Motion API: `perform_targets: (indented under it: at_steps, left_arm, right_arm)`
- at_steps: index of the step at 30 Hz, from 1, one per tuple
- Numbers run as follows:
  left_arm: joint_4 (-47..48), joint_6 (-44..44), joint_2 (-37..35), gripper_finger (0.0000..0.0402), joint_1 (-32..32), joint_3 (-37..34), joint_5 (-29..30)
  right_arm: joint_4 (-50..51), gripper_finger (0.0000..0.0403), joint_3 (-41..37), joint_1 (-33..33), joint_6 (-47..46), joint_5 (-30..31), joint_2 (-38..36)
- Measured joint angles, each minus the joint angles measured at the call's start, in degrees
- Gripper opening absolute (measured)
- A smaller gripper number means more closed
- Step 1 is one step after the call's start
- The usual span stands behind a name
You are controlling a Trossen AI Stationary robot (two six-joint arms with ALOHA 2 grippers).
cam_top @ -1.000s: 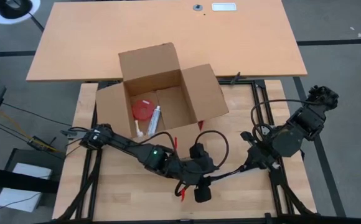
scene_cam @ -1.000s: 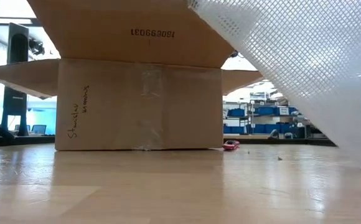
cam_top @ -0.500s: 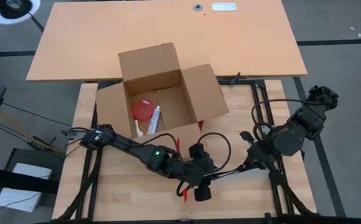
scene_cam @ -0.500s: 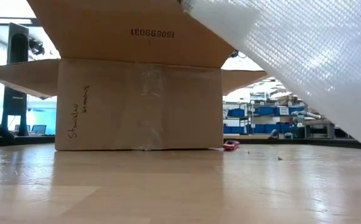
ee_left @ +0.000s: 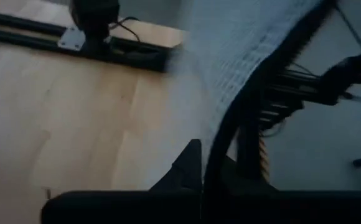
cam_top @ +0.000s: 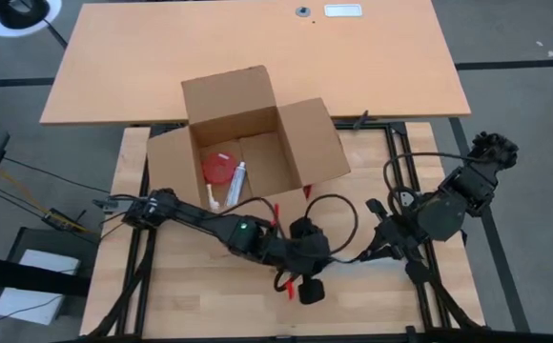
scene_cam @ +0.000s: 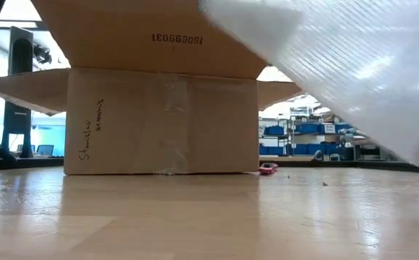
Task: Unpack boxes
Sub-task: Open the white zip bag
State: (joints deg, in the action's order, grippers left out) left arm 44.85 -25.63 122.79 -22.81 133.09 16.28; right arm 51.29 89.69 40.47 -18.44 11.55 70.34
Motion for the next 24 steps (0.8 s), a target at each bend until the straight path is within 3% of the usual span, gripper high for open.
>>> perform_targets:
  at_steps: [13,17,24]
  left_arm:
    - [28.0,-28.4,-0.4,0.0006,-7.1,1.7,-2.5]
    - [37.0,-36.9,-0.3,0.0006,-8.9,1.7,-7.4]
    - [37.3,-28.2,-1.6,0.0006,-9.2,1.7,-6.2]
  right_arm:
    - [-4.1,0.0132,0.0,-2.0,2.2,7.4,0.4]
    - [-9.3,0.0168,0.0,-2.1,5.3,11.1,2.4]
    - [-17.2,0.0212,0.0,-3.9,13.4,12.0,9.4]
